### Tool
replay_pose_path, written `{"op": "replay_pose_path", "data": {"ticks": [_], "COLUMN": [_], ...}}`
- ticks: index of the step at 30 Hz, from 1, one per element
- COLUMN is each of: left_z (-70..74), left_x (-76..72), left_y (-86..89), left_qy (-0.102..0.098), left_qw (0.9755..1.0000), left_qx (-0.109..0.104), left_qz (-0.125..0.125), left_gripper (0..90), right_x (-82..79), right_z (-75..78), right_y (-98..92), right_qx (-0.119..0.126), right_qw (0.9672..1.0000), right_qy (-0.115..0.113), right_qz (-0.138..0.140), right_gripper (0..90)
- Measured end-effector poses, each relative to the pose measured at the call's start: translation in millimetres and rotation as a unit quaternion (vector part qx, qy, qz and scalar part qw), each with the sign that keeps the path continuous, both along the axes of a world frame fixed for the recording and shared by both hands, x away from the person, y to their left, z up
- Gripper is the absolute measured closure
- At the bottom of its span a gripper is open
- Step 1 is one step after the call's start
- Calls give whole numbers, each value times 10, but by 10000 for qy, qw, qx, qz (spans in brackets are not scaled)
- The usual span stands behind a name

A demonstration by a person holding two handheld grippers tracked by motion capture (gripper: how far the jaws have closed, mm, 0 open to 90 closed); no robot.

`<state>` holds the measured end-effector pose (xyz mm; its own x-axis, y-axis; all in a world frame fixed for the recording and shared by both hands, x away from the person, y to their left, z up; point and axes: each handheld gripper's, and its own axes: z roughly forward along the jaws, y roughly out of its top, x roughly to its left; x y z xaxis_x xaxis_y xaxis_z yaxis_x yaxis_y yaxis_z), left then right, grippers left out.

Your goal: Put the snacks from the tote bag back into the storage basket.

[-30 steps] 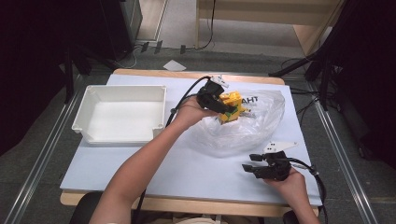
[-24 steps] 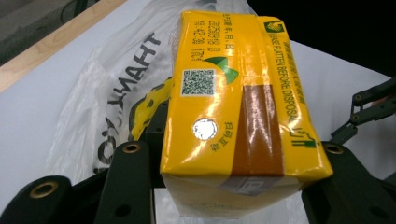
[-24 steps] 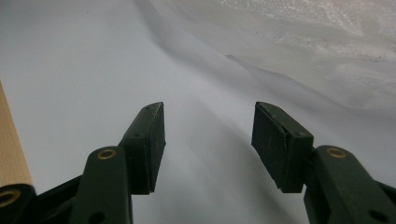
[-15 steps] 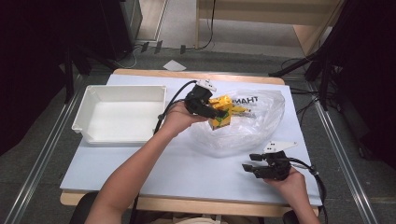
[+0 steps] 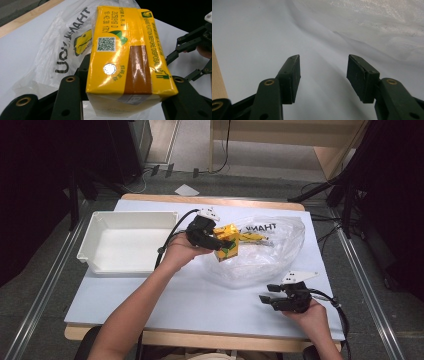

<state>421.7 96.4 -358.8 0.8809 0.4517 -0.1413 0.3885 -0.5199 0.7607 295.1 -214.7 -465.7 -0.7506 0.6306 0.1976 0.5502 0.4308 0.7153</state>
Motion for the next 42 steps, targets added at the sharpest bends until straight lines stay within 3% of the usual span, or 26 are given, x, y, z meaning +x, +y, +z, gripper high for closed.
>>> {"op": "replay_pose_path", "data": {"ticks": [6,10,21,24,42], "left_z": [10,43,123,133,242], "left_x": [-18,-19,-42,-38,-28], "left_y": [62,109,236,266,429], "left_qy": [-13,-2,-31,51,24], "left_qw": [10000,10000,9998,9999,9997], "left_qx": [81,-10,159,87,132], "left_qz": [23,46,73,90,210], "left_gripper": [526,526,525,525,525], "right_x": [-10,-12,-28,-25,-10], "right_z": [14,14,5,-9,-28], "right_y": [-9,-8,7,21,29], "right_qx": [34,39,47,21,-35], "right_qw": [10000,10000,10000,9999,9998], "right_qy": [-27,-29,-50,-55,-156], "right_qz": [5,15,56,92,89], "right_gripper": [454,454,452,451,448]}}
